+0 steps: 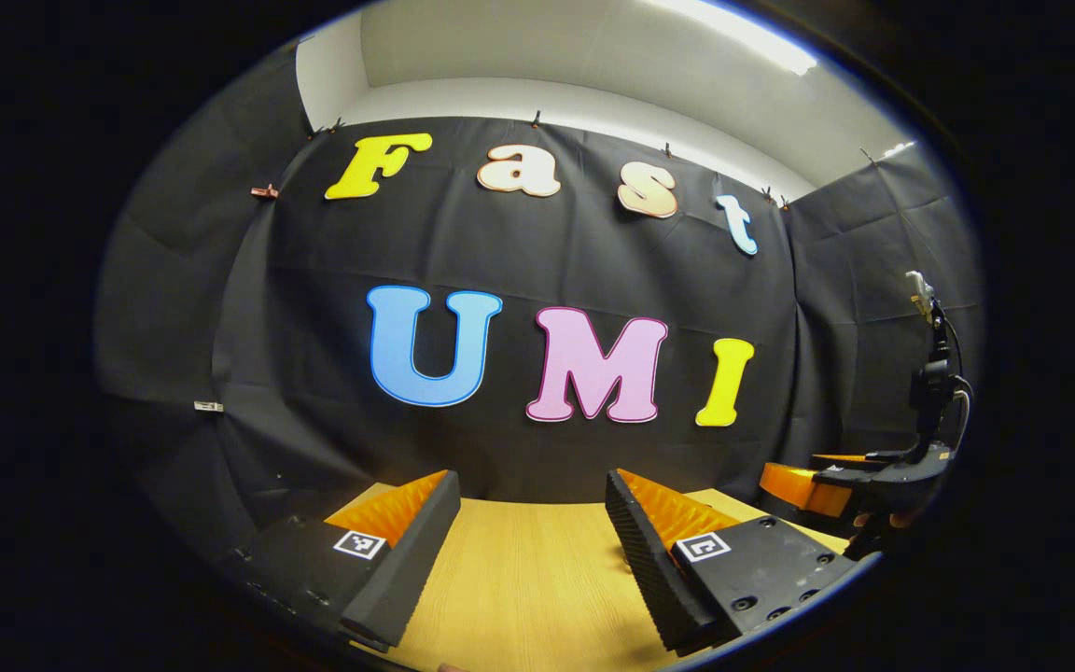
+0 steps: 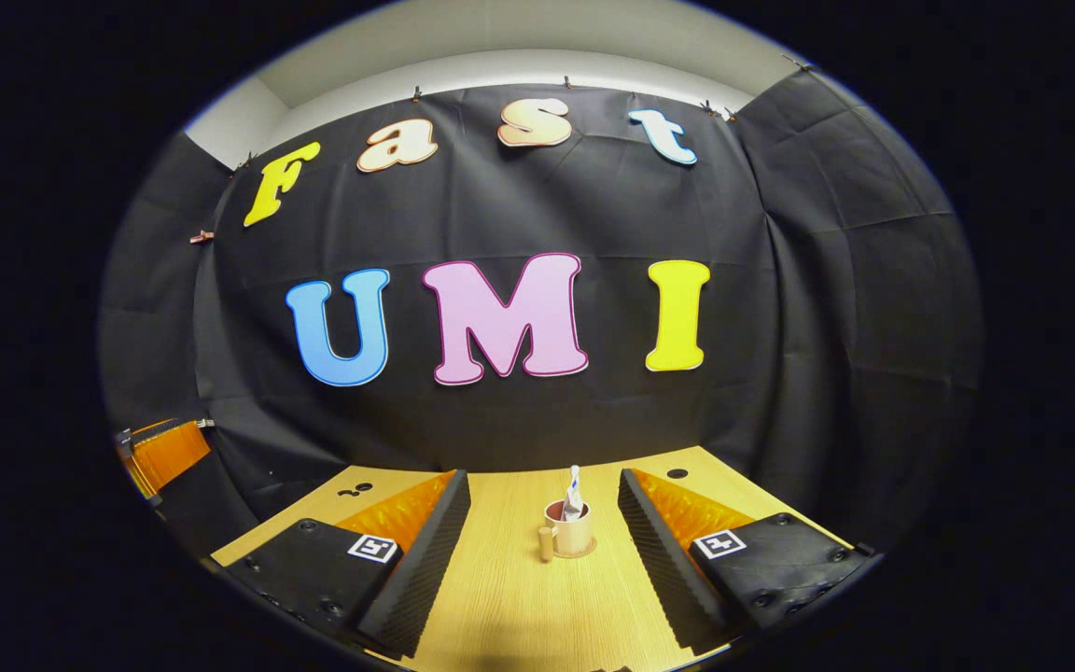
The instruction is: Put the toothbrush and toothpaste on the desktop into the cup, then pick up the cup and place it on the coaster on the desktop.
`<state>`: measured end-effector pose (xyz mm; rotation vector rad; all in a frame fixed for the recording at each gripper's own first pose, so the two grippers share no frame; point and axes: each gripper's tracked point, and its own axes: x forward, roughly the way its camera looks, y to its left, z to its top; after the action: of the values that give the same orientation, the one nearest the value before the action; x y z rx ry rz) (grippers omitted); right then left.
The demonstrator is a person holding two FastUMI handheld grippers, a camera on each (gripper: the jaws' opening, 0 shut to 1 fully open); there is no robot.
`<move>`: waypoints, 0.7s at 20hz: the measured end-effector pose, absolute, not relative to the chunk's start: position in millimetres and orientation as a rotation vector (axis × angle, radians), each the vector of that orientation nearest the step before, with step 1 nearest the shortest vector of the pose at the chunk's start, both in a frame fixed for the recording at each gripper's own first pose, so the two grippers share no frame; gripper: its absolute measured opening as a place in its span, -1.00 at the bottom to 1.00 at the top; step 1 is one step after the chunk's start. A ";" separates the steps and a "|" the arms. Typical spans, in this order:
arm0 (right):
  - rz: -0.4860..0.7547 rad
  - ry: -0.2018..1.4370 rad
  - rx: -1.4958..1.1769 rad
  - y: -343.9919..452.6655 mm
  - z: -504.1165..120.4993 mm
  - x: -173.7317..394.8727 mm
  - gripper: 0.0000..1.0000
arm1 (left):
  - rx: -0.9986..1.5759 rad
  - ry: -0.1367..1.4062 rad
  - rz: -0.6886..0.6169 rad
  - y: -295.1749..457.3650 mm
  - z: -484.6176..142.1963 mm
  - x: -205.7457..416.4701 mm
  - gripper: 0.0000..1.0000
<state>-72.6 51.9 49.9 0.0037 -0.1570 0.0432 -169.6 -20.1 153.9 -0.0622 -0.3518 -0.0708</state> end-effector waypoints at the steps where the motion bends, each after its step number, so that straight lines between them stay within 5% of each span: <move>1: 0.043 -0.158 0.014 51.4 50.2 -71.7 0.96 | -0.065 -0.351 -0.071 -19.6 153.5 -169.6 0.94; 14: 0.041 -0.158 0.021 55.6 53.6 -61.6 0.95 | -0.066 -0.354 -0.063 -12.7 155.7 -161.5 0.94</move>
<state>-61.6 55.6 53.6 0.0208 -0.1580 0.0407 -161.5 -12.7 155.7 -0.0660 -0.3536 -0.0626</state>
